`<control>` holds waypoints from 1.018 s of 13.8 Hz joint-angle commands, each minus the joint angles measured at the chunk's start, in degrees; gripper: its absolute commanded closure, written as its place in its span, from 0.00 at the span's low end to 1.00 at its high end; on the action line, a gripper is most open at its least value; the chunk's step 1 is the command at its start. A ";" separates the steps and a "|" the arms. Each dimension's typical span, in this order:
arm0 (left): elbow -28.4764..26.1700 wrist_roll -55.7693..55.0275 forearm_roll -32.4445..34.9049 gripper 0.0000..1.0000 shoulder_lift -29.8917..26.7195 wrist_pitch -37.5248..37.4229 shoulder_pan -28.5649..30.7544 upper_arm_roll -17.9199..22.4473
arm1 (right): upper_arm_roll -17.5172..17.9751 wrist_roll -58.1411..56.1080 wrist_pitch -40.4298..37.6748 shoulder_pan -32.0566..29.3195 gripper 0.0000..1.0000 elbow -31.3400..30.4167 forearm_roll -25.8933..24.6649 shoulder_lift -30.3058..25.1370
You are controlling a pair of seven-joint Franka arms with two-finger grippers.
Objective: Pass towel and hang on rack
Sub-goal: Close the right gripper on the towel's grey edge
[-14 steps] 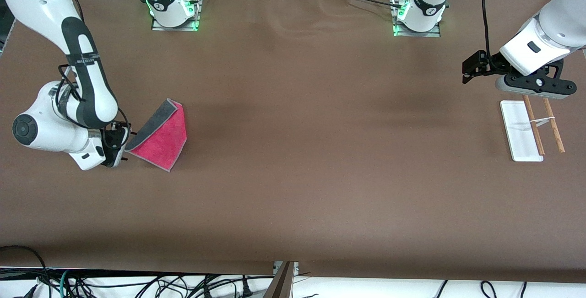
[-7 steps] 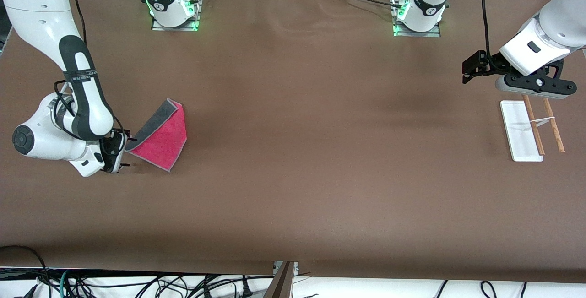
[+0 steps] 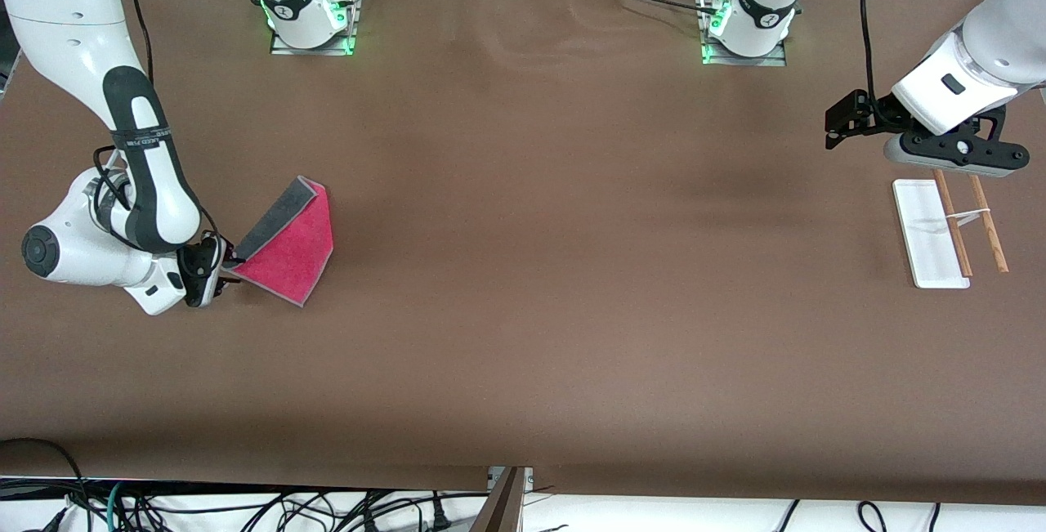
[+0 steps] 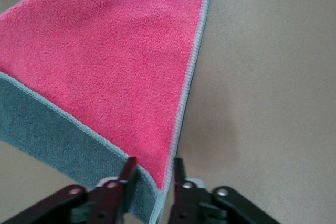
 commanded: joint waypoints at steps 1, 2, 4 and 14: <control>0.62 1.40 0.98 0.00 0.23 -0.10 0.37 -0.23 | 0.43 -2.11 -1.22 -1.06 0.76 1.14 1.30 0.37; 0.71 1.40 0.98 0.00 0.23 -0.10 0.37 -0.23 | 0.43 -2.11 -1.22 -1.24 0.72 1.14 1.30 0.29; 0.71 1.40 0.98 0.00 0.14 -0.10 0.37 -0.23 | 0.43 -2.11 -1.22 -1.33 0.66 1.14 1.30 0.37; 0.62 1.40 0.98 0.00 0.14 -0.10 0.46 -0.23 | 0.43 -1.06 -1.31 -1.94 1.00 0.96 1.39 0.37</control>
